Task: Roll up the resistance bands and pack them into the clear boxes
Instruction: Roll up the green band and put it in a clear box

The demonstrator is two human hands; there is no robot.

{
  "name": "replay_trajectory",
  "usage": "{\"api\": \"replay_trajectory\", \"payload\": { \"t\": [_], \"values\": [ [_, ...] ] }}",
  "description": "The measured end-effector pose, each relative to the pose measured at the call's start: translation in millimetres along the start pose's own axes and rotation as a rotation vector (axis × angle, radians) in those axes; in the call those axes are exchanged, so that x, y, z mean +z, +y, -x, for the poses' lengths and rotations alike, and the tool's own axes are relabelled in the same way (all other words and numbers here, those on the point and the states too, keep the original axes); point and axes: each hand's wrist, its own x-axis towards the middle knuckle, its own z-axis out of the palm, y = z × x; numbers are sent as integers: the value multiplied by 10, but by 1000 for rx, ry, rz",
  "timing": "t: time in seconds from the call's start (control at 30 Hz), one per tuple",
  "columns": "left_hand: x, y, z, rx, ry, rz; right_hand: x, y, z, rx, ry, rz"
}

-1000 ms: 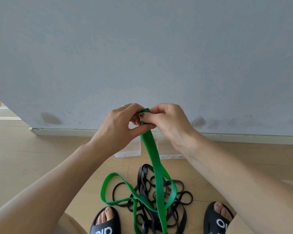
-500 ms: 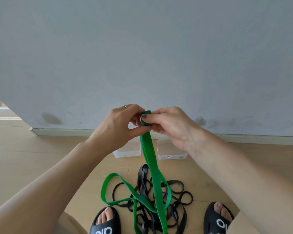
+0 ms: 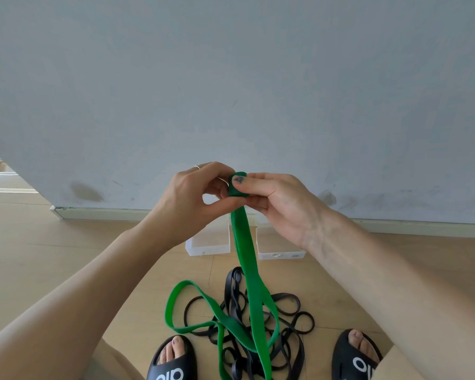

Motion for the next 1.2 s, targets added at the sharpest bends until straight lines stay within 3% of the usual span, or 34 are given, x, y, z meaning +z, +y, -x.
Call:
{"api": "replay_trajectory", "payload": {
  "t": [0.33, 0.53, 0.8, 1.0, 1.2],
  "values": [
    [-13, 22, 24, -45, 18, -34, 16, 52, 18, 159, -40, -128],
    [-39, -25, 40, 14, -63, -188, -47, -20, -2, 182, 45, 144],
    [11, 4, 39, 15, 24, -137, -44, 30, -7, 234, -12, -118],
    [-5, 14, 44, -35, -28, -95, 18, 71, 14, 268, 16, -222],
    [-106, 27, 47, -100, -98, 2, 20, 116, 9, 265, -110, -173]
  ]
}}
